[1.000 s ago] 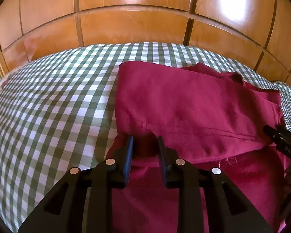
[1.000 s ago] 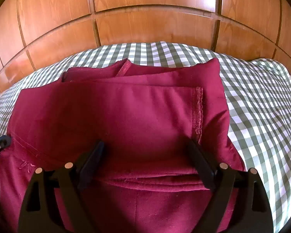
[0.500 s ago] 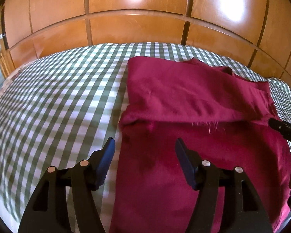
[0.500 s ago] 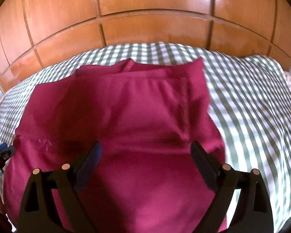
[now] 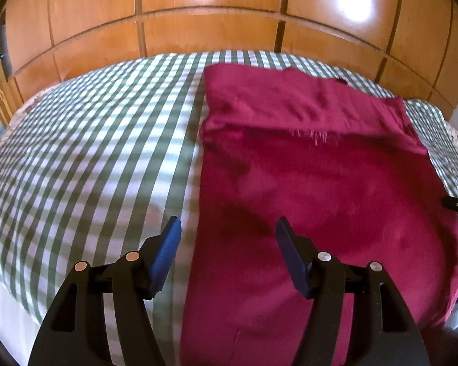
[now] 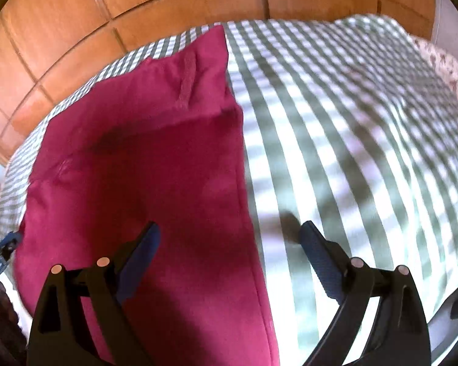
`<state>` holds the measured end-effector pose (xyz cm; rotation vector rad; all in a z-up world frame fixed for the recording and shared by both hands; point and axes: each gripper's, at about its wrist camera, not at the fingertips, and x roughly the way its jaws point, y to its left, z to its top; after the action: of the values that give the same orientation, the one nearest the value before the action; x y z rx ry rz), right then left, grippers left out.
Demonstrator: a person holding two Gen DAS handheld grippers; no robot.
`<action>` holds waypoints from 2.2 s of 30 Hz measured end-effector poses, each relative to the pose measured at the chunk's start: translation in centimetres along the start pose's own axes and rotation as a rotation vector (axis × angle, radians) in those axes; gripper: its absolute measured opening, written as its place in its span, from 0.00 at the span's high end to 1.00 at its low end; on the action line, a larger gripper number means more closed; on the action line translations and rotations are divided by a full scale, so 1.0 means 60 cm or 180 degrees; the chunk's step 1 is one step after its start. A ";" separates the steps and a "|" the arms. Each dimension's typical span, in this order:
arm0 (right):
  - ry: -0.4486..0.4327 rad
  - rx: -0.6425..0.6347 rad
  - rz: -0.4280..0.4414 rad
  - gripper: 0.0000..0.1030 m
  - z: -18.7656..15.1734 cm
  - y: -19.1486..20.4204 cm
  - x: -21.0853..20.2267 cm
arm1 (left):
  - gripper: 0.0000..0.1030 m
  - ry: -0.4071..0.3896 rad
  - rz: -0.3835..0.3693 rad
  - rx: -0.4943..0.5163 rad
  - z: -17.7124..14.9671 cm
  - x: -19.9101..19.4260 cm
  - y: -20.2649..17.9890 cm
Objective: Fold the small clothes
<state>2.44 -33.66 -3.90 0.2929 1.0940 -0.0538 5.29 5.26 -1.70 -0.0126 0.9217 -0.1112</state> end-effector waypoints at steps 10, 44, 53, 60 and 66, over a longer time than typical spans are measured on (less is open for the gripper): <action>0.0617 -0.0122 0.0383 0.42 -0.127 -0.009 -0.055 | 0.58 0.0613 -0.0603 0.0219 -0.108 -0.063 0.039; -0.0135 0.1130 0.1186 0.08 0.068 -0.080 -0.038 | 0.39 0.0168 -0.1231 -0.1580 0.127 0.040 0.165; -0.0015 0.0534 0.0534 0.19 -0.002 -0.073 -0.051 | 0.39 0.0354 -0.1490 -0.0999 0.036 0.025 0.151; 0.0018 0.0412 0.0340 0.76 -0.009 -0.037 -0.008 | 0.86 0.0397 -0.1491 -0.0667 0.040 0.031 0.099; 0.0025 0.0408 0.0611 0.80 -0.022 -0.041 -0.052 | 0.89 0.0336 -0.1582 -0.0792 0.016 0.002 0.121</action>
<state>-0.62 -35.98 -2.20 0.5124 1.0676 0.0485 6.78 12.43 -1.64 -0.4720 1.0181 -0.4607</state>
